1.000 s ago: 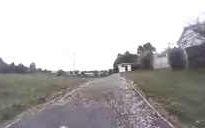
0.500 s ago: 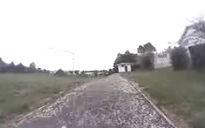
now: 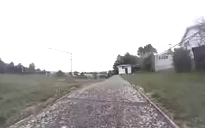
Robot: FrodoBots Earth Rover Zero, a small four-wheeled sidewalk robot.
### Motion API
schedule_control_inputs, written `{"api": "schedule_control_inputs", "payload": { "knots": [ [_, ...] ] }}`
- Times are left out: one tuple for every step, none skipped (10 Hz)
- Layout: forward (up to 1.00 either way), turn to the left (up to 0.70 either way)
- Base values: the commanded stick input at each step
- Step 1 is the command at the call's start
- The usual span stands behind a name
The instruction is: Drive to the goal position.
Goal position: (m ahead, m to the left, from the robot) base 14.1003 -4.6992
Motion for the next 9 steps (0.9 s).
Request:
{"api": "schedule_control_inputs", "payload": {
  "knots": [
    [0.85,0.00],
    [0.85,0.00],
    [0.85,0.00],
    [0.85,0.00],
    [0.85,0.00],
    [0.85,0.00],
    [0.85,0.00],
    [0.85,0.00],
    [0.85,0.00]
  ]
}}
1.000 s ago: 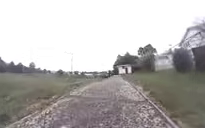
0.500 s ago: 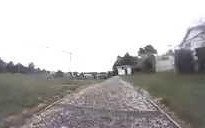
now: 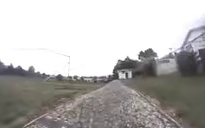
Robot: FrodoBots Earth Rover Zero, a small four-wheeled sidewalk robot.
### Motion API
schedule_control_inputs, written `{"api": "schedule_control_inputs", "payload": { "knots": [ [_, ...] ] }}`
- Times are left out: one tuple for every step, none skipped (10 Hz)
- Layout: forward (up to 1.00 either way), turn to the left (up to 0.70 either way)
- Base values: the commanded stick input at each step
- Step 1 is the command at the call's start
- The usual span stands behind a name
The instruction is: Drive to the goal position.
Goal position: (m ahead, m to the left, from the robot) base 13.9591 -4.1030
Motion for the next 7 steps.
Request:
{"api": "schedule_control_inputs", "payload": {
  "knots": [
    [0.85,0.00],
    [0.85,0.00],
    [0.85,0.00],
    [0.85,0.00],
    [0.85,0.00],
    [0.85,0.00],
    [0.85,0.00]
  ]
}}
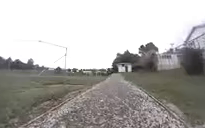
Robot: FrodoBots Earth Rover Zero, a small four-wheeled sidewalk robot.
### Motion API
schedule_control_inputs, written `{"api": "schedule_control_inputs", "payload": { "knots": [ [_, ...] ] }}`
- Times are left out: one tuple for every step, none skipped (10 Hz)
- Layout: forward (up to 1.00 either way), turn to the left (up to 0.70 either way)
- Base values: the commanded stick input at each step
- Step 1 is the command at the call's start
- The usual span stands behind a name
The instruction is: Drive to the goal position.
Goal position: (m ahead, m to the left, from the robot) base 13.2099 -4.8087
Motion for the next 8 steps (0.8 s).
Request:
{"api": "schedule_control_inputs", "payload": {
  "knots": [
    [0.85,0.00],
    [0.85,0.00],
    [0.85,0.00],
    [0.85,0.00],
    [0.85,0.00],
    [0.85,0.00],
    [0.85,0.00],
    [0.85,-0.19]
  ]
}}
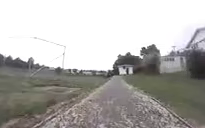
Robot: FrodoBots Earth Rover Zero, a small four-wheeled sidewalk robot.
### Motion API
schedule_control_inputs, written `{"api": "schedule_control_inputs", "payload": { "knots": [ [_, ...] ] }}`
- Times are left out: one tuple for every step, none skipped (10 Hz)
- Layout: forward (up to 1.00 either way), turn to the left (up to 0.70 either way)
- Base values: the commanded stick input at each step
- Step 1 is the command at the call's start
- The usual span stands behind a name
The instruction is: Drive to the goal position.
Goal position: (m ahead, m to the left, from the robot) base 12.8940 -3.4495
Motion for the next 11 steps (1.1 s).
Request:
{"api": "schedule_control_inputs", "payload": {
  "knots": [
    [0.85,-0.06],
    [0.85,0.00],
    [0.85,0.00],
    [0.85,0.00],
    [0.85,0.00],
    [0.85,0.00],
    [0.85,0.00],
    [0.85,0.00],
    [0.85,0.00],
    [0.85,0.00],
    [0.85,0.00]
  ]
}}
